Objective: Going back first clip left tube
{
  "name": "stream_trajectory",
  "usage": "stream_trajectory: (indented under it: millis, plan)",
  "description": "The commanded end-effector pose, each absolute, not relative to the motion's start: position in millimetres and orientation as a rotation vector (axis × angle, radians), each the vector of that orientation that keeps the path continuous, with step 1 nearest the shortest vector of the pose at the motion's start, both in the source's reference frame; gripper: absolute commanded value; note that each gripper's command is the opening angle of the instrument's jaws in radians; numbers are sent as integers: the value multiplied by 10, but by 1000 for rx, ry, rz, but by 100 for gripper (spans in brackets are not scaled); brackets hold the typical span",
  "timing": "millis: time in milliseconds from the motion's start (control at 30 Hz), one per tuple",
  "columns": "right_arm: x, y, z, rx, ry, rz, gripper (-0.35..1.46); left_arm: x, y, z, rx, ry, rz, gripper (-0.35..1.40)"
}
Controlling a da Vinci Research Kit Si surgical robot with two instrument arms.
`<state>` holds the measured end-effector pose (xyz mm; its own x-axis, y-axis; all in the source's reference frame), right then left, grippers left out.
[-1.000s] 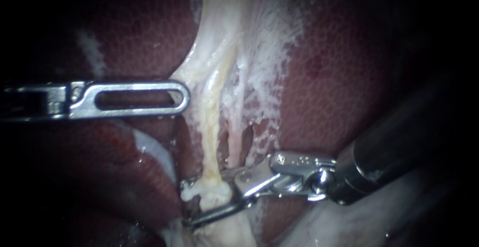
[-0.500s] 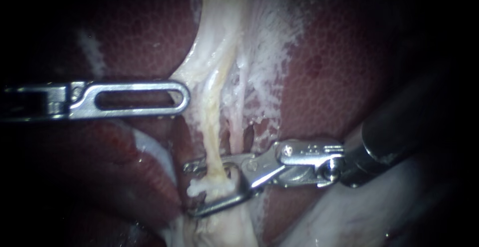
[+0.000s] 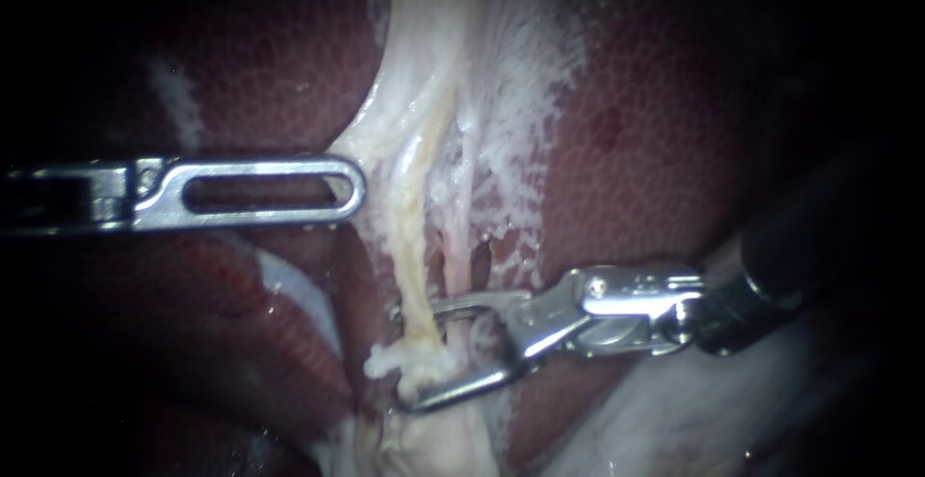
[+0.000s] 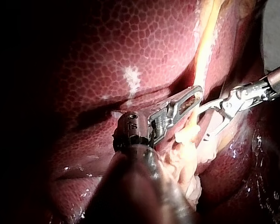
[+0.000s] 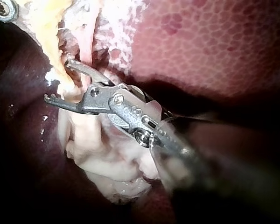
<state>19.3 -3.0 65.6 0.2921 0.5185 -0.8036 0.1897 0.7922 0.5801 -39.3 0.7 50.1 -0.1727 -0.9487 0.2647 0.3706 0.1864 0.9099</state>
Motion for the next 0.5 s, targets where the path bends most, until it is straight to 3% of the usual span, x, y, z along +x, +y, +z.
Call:
stream_trajectory:
  millis: [33,500]
  plan:
    - [188,-28,653,659,1280,244,60,-393,7,501,665,-1194,-1336,-35]
    - [114,-4,616,586,1276,256,60,-392,6,504,664,-1194,-1335,-35]
